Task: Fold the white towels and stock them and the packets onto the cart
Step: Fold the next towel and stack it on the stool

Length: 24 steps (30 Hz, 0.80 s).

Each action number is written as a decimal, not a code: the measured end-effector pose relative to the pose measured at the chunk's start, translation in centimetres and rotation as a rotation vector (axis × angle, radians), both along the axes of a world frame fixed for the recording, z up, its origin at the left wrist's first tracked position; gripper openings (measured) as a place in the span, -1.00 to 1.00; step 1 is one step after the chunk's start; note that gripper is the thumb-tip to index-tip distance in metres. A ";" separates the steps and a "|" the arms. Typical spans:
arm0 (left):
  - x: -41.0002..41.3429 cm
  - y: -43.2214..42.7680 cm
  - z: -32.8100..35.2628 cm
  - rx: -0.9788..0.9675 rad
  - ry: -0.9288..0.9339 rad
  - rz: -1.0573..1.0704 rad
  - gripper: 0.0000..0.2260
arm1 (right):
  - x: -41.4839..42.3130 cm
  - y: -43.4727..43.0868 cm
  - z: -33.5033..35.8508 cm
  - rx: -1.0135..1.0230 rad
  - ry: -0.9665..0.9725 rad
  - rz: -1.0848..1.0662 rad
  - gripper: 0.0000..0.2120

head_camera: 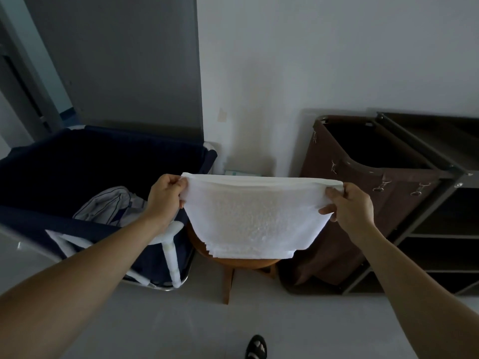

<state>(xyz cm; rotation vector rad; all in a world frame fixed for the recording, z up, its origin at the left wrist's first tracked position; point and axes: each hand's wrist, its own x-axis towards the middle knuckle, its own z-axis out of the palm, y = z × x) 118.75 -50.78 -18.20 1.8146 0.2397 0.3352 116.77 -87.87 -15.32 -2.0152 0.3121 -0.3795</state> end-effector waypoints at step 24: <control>31.9 -6.7 -22.7 0.247 0.650 0.074 -0.86 | 33.0 -4.1 -24.8 -0.134 0.625 0.004 -0.74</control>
